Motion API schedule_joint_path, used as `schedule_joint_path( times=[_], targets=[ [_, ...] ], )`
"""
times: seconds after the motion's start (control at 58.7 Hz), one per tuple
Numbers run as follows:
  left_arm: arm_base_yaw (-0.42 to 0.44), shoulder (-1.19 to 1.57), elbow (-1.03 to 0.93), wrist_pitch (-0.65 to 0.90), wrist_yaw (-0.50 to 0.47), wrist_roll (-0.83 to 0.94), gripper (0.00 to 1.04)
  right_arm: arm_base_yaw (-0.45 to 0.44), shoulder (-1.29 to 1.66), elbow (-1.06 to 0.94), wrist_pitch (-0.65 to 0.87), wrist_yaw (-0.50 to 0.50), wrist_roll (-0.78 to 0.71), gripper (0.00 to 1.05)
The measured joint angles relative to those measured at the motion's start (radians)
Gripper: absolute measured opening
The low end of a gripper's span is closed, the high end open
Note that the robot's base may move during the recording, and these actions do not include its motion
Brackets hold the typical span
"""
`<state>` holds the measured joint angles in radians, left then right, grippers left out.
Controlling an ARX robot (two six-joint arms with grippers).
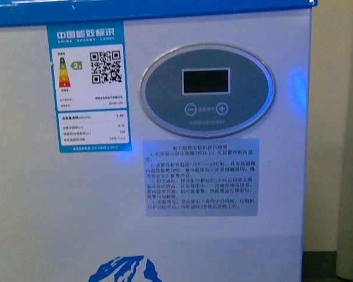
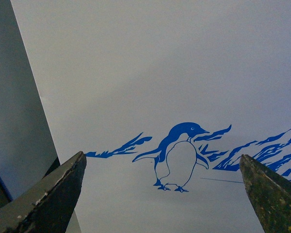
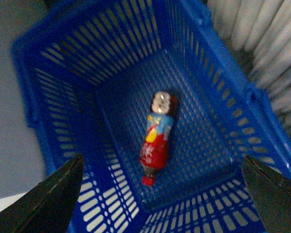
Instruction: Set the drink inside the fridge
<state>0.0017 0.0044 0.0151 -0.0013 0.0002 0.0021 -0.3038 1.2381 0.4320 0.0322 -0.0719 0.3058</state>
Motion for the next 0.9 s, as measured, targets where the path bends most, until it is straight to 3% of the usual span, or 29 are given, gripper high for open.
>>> schedule_joint_path(
  times=[0.426,0.699,0.903],
  targets=[
    [0.000,0.000,0.000,0.000,0.000,0.000,0.97,0.150,0.908,0.368,0.248,0.067,0.282,0.97],
    [0.000,0.000,0.000,0.000,0.000,0.000,0.97,0.195,1.363,0.733,0.133,0.114,0.402,0.97],
    [0.000,0.000,0.000,0.000,0.000,0.000,0.97,0.214,1.523,0.867,0.086,0.128,0.410,0.97]
  ],
)
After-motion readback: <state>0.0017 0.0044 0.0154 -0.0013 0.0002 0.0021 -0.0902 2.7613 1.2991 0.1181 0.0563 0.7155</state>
